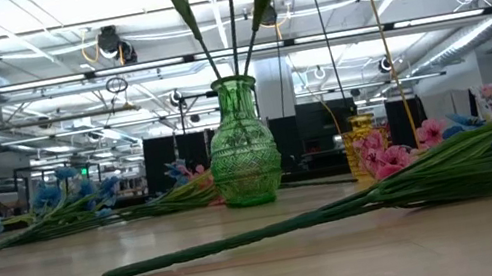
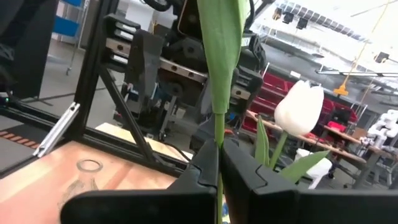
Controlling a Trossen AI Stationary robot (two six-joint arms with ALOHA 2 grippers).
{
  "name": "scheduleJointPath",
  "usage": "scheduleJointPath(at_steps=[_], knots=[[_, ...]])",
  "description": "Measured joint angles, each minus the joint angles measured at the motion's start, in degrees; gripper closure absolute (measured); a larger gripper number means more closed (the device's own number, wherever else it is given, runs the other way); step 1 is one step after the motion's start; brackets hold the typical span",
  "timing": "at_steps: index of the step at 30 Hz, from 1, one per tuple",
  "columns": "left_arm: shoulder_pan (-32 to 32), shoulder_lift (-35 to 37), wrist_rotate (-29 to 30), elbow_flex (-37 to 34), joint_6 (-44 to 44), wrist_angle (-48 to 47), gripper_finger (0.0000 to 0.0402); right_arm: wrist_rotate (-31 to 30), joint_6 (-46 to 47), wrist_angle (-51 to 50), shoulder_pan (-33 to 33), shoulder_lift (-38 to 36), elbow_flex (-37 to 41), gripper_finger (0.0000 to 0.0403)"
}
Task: Sort flowers into vase by color
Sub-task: Put the white flower into the green vase
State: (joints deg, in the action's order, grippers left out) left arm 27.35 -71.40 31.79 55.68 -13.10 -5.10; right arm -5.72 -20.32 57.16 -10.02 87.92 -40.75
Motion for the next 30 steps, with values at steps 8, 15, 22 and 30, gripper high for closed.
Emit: scheduleJointPath(at_steps=[8,15,22,30], knots=[[0.0,0.0,0.2,0.0,0.0,0.0,0.0183,1.7,-0.1,-1.6,1.4,0.0,0.0,0.0402],[0.0,0.0,0.2,0.0,0.3,0.0,0.0183,4.6,1.6,-2.9,2.9,0.0,0.0,0.0402],[0.0,0.0,0.2,0.0,0.3,0.0,0.0183,4.6,0.2,-0.7,3.5,3.2,0.0,0.0402],[0.0,0.0,0.2,0.0,0.4,-0.4,0.0183,4.6,-0.3,1.0,3.6,7.2,0.0,0.0402]])
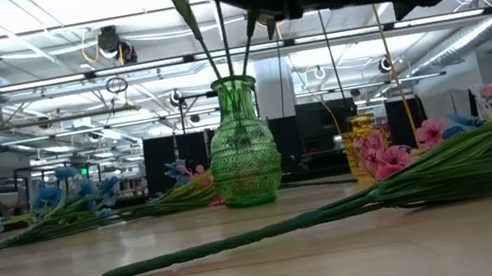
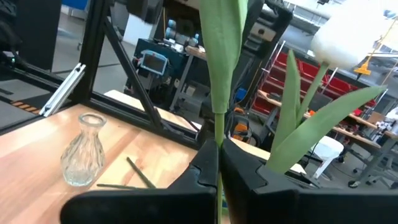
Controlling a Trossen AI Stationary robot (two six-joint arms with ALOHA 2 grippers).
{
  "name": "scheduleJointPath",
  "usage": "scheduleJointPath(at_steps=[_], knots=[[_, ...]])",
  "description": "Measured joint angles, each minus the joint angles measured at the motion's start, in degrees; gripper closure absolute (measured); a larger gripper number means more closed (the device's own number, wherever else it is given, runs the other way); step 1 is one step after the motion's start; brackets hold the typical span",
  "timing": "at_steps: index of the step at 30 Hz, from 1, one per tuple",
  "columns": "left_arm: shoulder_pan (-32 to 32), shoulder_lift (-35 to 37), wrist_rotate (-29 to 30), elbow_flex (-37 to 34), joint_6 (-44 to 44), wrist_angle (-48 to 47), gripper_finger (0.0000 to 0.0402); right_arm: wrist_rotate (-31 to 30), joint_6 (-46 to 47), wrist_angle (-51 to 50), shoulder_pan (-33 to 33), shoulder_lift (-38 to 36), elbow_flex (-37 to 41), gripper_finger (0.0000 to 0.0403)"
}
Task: Sort flowers into vase by color
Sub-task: Put the white flower into the green vase, then put the center pink flowers into the yellow vase
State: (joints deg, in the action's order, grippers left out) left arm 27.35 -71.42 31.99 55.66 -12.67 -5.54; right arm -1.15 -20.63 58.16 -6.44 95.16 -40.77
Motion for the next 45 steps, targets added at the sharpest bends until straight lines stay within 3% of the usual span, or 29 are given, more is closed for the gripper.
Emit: scheduleJointPath(at_steps=[12,25,34,45], knots=[[-0.3,0.0,0.0,0.0,0.0,-1.4,0.0183,-0.5,-1.4,-1.9,0.0,1.3,0.0,0.0382],[-0.3,0.0,0.0,0.0,-0.1,-1.6,0.0183,-2.1,5.4,-4.9,-0.4,0.2,0.0,0.0268],[-0.3,-0.1,0.0,0.0,-0.5,-3.4,0.0183,-3.5,12.3,-17.8,-2.1,-7.4,0.0,0.0219],[-0.2,-0.1,0.0,0.0,-1.1,-4.5,0.0183,-3.5,19.1,-36.8,-8.0,-21.4,-0.1,0.0223]])
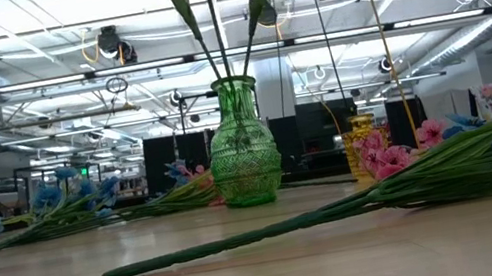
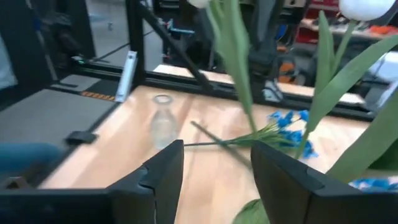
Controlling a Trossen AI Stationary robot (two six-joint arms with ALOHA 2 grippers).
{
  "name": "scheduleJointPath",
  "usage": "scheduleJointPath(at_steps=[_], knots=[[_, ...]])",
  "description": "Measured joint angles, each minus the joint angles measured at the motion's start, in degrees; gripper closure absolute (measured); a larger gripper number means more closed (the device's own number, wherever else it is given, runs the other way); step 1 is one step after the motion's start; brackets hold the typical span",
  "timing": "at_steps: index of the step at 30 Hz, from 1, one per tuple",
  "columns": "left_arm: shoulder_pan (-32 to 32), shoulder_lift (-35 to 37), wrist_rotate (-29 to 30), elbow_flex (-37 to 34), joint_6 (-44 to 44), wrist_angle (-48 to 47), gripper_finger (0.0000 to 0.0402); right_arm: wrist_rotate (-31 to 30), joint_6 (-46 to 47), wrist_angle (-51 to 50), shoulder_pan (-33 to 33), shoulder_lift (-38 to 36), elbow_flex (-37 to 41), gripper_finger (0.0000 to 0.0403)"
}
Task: Sort flowers into vase by color
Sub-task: Put the center pink flowers into the yellow vase
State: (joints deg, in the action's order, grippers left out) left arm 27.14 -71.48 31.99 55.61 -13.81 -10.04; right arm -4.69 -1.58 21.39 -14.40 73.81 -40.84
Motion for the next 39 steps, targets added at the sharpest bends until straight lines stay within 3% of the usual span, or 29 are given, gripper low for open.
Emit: scheduleJointPath(at_steps=[7,12,19,25,39], knots=[[0.0,0.5,0.0,0.0,-3.9,0.0,0.0183,-0.8,11.0,-14.4,-4.0,-6.7,0.0,0.0238],[1.0,0.5,-0.6,0.0,-5.9,-2.7,0.0183,-8.6,18.2,-26.7,-7.3,-8.1,0.0,0.0246],[1.2,0.8,-1.8,0.0,-17.5,-11.8,0.0183,-18.0,29.9,-40.2,-10.6,-7.3,0.0,0.0253],[2.1,0.0,-6.1,0.0,-18.9,-13.7,0.0183,-19.3,34.4,-42.2,-11.8,-7.0,0.0,0.0253],[4.9,-1.3,-6.5,0.0,-18.7,-12.5,0.0183,-19.2,33.8,-42.9,-13.0,-7.0,0.0,0.0252]])
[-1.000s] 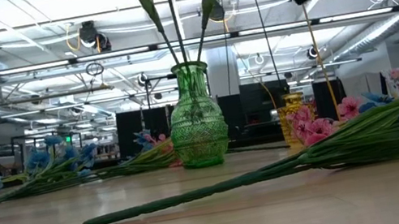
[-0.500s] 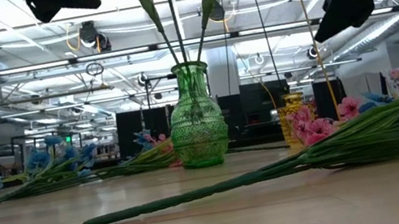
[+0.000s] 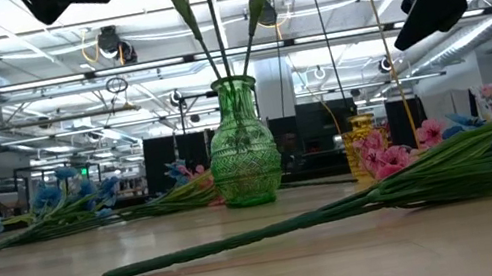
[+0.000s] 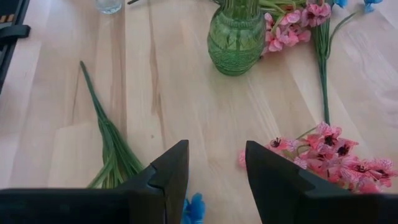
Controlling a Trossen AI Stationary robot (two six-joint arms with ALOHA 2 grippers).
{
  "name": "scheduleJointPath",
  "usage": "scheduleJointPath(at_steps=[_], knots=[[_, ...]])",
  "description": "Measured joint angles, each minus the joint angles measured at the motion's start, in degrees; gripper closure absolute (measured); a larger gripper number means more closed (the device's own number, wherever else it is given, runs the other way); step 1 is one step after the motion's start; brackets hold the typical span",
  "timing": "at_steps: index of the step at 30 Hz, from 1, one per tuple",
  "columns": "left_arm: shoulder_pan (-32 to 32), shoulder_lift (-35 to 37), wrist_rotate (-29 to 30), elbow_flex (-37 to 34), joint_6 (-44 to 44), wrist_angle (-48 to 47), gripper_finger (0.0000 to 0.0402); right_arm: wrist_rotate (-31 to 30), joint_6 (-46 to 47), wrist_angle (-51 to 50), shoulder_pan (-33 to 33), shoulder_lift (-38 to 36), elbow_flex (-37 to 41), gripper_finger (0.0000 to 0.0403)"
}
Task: Sort flowers into vase by color
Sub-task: Put the center pink flowers into the yellow vase
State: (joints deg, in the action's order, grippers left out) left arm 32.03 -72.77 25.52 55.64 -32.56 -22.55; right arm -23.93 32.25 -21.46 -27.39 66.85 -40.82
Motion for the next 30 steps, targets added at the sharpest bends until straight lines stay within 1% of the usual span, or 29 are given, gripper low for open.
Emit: scheduleJointPath(at_steps=[5,8,11,14,19,24,27,30], knots=[[1.3,-1.6,-0.2,0.0,-0.2,1.8,0.0183,0.0,-0.1,-0.2,-0.1,0.0,0.0,0.0252],[1.5,-3.4,-0.6,0.0,-4.0,1.5,0.0183,0.0,-0.1,-0.1,-0.1,0.0,0.0,0.0252],[1.4,-5.0,-4.1,0.0,-9.1,-0.2,0.0183,-0.4,-0.1,0.7,0.0,0.0,0.0,0.0252],[1.4,-6.3,-5.4,0.0,-9.5,0.4,0.0183,-1.5,-0.1,1.9,0.3,0.0,0.0,0.0252],[1.4,-9.9,-5.0,0.0,-8.8,6.9,0.0183,-1.7,2.3,3.5,-0.3,0.0,0.0,0.0252],[1.9,-15.7,-4.5,0.0,-5.2,15.4,0.0183,-1.6,4.0,3.2,-1.6,0.0,0.0,0.0252],[2.1,-18.9,-4.4,0.0,-4.4,19.1,0.0183,-1.5,4.2,3.2,-1.7,0.0,0.0,0.0252],[2.1,-21.4,-4.0,0.0,-4.4,20.6,0.0183,-1.5,4.6,2.8,-1.6,0.0,0.0,0.0252]])
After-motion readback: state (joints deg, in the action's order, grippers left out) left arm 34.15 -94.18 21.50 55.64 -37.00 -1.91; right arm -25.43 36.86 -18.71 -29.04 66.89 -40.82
